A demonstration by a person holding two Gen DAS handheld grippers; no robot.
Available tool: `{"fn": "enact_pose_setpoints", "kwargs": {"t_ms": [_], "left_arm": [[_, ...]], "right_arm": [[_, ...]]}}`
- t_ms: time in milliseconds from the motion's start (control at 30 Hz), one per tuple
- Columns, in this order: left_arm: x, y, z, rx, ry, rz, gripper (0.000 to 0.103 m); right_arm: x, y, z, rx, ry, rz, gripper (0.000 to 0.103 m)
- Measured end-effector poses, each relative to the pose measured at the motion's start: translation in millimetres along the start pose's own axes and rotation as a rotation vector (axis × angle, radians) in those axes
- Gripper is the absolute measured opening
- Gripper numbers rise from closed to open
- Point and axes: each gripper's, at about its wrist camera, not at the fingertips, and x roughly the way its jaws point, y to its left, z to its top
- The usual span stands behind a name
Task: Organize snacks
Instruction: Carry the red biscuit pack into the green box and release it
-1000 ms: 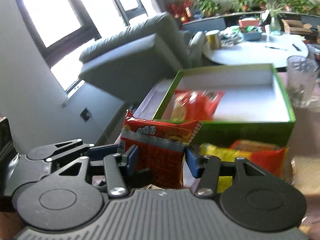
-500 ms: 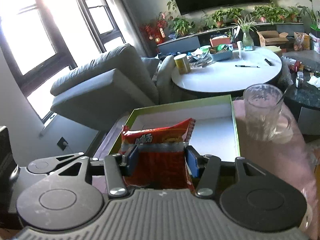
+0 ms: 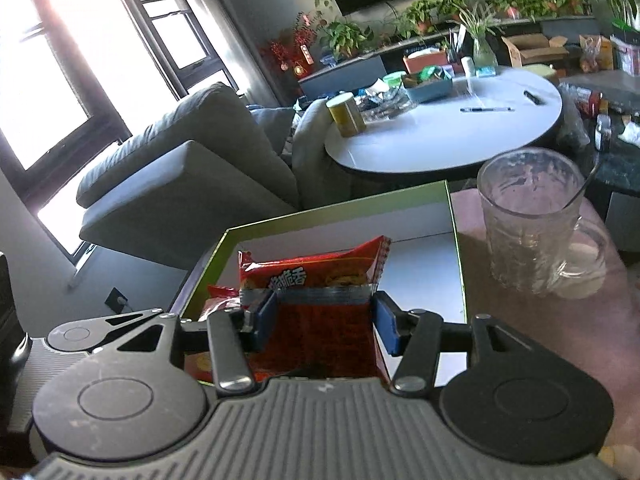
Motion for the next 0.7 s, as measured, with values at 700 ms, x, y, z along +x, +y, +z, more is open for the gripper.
{"fn": "enact_pose_setpoints", "kwargs": {"t_ms": [700], "left_arm": [[21, 17, -18, -0.047, 0.059, 0.048, 0.072]], "right_arm": [[29, -2, -16, 0.000, 0.122, -0.023, 0.049]]}}
